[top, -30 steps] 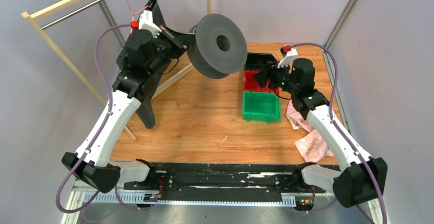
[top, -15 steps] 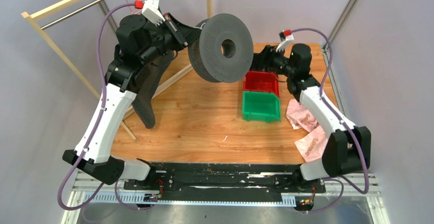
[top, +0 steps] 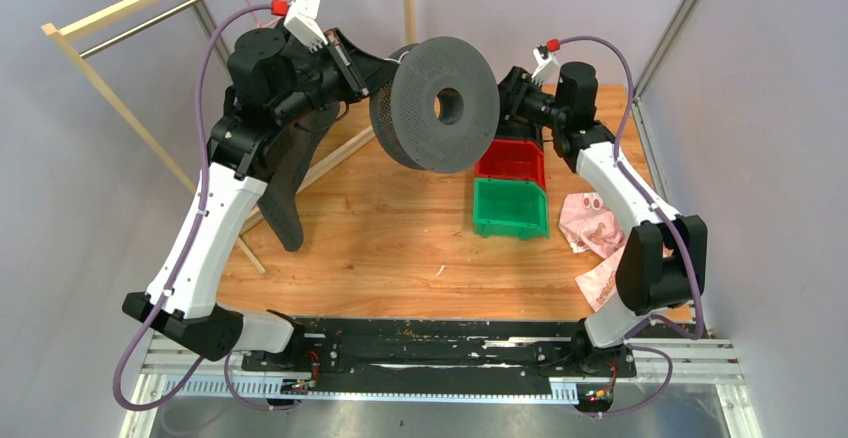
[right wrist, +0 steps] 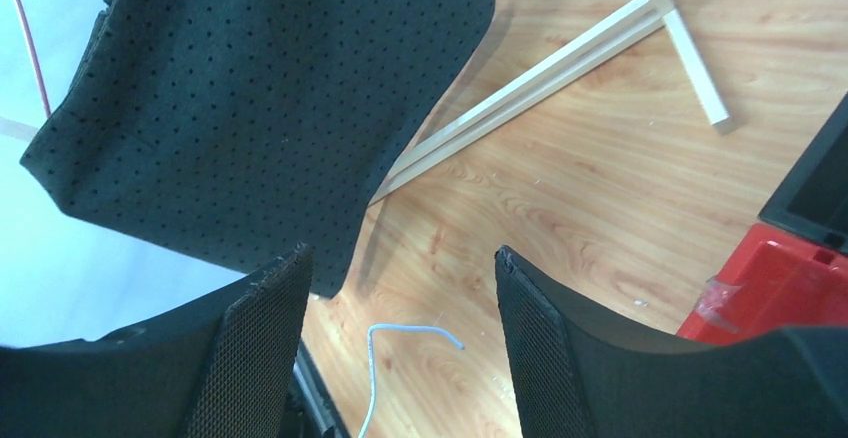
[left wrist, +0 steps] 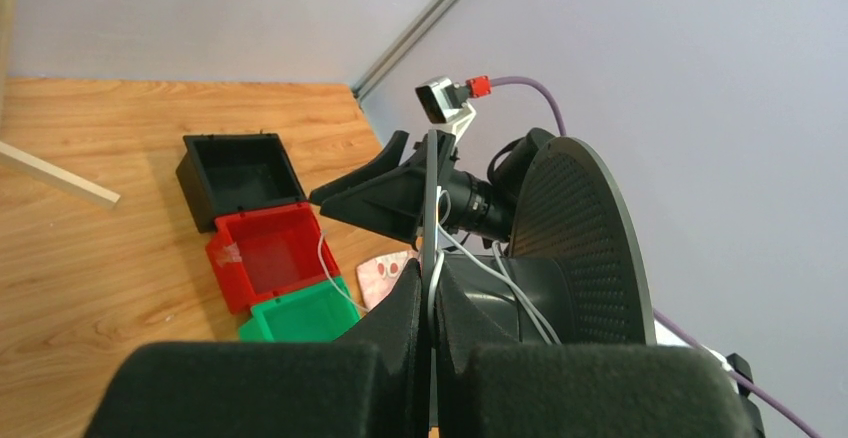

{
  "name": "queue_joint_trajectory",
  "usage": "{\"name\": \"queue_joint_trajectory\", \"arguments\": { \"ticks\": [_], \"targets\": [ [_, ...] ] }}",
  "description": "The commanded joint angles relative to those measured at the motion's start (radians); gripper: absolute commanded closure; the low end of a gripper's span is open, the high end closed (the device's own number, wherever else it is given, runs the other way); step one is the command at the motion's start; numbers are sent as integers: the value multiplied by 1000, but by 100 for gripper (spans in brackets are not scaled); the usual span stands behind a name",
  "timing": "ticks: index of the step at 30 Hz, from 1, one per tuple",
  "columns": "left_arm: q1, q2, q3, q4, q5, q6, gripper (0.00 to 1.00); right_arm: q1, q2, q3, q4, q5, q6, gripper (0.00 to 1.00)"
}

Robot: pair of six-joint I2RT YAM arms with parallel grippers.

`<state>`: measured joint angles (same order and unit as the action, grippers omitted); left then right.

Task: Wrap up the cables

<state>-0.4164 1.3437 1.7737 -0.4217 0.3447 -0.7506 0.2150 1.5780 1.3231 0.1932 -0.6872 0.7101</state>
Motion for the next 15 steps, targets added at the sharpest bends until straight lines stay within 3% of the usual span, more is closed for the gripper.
{"name": "queue_joint_trajectory", "arguments": {
  "ticks": [1, 7, 15],
  "targets": [
    [-4, -3, 35, 61, 49, 0, 100, -9, 27, 67, -113, -90, -9, 30],
    [-4, 5, 44, 71, 66, 2, 100, -8, 76, 106, -189, -187, -114, 29],
    [-2, 13, 47, 64, 50, 14, 100, -10, 75, 114, -260, -312, -169, 37]
  ]
}}
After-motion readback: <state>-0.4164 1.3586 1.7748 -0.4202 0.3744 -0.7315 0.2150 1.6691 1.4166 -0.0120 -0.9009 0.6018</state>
